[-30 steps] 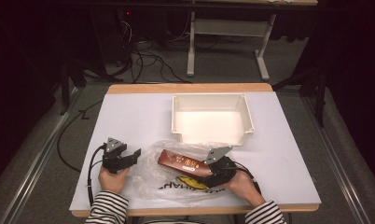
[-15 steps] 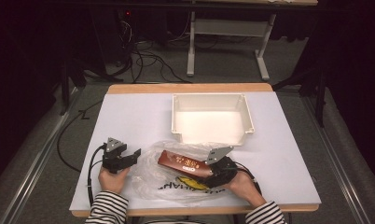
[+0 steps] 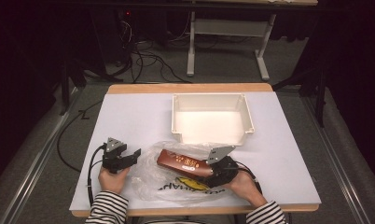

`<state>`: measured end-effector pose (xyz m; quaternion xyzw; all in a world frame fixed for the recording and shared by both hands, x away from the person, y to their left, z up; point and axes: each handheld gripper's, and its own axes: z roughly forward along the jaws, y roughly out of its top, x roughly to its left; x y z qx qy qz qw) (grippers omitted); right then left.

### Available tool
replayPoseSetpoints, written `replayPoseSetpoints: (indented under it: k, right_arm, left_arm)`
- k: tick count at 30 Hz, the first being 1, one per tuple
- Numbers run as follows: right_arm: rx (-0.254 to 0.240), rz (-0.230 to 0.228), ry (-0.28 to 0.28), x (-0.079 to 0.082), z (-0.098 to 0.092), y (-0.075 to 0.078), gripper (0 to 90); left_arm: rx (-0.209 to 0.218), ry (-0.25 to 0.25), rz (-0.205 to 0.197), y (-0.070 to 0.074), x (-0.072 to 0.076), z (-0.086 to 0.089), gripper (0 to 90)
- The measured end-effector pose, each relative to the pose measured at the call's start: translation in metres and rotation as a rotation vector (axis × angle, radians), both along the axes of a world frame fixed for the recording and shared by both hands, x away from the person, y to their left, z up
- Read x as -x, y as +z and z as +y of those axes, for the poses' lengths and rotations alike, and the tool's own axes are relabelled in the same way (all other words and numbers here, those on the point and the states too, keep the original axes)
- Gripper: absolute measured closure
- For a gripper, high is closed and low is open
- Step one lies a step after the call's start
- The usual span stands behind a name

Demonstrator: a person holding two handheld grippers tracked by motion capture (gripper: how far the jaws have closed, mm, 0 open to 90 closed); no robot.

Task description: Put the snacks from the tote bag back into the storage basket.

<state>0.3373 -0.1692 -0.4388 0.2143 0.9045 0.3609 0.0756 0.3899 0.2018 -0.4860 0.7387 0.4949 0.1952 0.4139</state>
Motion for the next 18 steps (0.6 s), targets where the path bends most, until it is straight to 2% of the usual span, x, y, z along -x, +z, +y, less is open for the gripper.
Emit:
replayPoseSetpoints:
  k: [18]
  right_arm:
    - [-0.037,-0.007,0.006,0.003,-0.003,0.011,38.3]
  left_arm:
    - [0.0,0.0,0.0,0.0,0.0,0.0,32.6]
